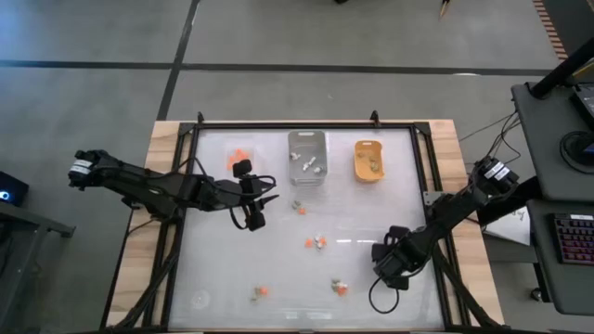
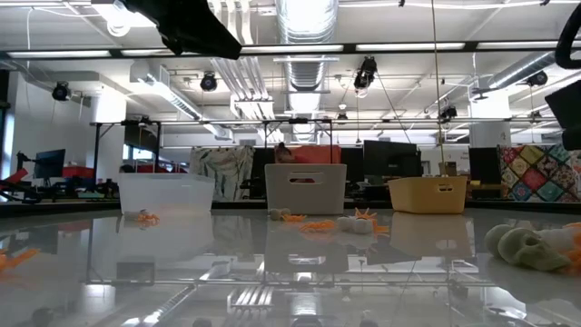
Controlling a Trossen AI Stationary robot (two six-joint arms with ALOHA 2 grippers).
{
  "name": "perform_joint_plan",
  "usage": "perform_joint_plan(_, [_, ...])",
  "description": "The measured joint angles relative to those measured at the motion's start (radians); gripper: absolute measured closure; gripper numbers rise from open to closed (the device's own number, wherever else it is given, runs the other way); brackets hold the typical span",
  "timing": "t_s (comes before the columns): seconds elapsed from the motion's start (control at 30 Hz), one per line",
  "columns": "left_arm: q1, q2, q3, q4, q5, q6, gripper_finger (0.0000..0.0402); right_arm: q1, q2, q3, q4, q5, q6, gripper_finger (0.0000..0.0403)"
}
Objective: Sort Halloween decoration
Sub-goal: Put the white skeleton toy into the gray bin
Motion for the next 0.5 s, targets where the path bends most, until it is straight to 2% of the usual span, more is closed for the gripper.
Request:
perform_joint_plan(0.3, [0.0,0.0,-0.005,0.021,0.0,0.0,0.0281,-0.005,-0.078,0.07,0.01,0.005,0.023,0.0389])
perform_joint_plan(0.37, [0.0,0.0,-0.009,0.028,0.0,0.0,0.028,-0.015,-0.102,0.083,0.05,0.073,0.019,0.0389])
perform_joint_plan(0.5, [0.0,0.0,-0.014,0.039,0.0,0.0,0.028,-0.064,-0.151,0.085,0.219,0.281,-0.069,0.039])
